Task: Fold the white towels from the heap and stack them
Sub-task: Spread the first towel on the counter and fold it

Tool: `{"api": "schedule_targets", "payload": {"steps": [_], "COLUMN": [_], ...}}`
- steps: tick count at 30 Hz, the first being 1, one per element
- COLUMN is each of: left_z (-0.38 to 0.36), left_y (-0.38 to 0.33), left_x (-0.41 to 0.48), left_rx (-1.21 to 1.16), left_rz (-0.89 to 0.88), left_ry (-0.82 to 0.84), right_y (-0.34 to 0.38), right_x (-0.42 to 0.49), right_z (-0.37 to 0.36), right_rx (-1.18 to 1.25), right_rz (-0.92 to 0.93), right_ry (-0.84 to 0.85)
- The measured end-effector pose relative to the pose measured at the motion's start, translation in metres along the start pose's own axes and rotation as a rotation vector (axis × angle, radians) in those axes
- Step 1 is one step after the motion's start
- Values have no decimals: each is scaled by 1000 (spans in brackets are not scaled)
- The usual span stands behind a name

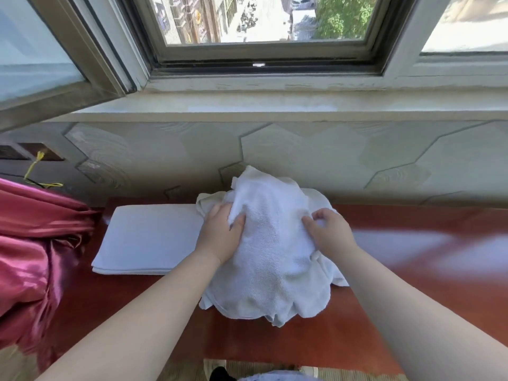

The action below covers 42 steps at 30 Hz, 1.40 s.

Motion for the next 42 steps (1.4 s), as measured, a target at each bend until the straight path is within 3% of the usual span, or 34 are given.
{"api": "schedule_targets", "payload": {"steps": [3,11,15,18,20,23,27,30,33,37,42], "left_z": [7,7,-30,-47,-51,-46,-30,-13,1,-3,-25], "left_y": [-24,-105,-132,-139,-138,-128,-90,-55,-29,-34,-84], "left_x": [-8,-43,-63,-70,-72,-82,-82,-64,-41,-19,-31], "left_rx": [11,-203,-56,33,33,-44,-71,13,179,316,187], "left_rz": [-8,-84,-174,-220,-265,-289,-225,-75,-8,-168,-359], "left_ry": [-146,-104,61,115,143,159,13,-131,-109,-39,-118], "right_y": [1,-4,-17,0,20,41,44,36,17,-16,-51], "right_x": [-2,-10,-10,-25,-36,-45,-43,-39,-38,-38,-38], "right_z": [15,80,91,81,67,48,45,62,91,133,173], "right_rx": [36,34,-60,19,29,2,-215,-183,-129,-192,-231], "right_rz": [53,240,243,217,194,160,231,205,89,3,-64], "right_ry": [-11,-141,-68,84,213,261,147,25,-175,-343,-432]}}
Point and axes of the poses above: each hand's wrist, its own x-axis towards the middle knuckle, its own z-axis out of the back of the hand, y = z × x, the point moved 1 cm from there along x, towards the middle knuckle, and after that the axes turned 8 degrees about x, right-handed, at the moved point
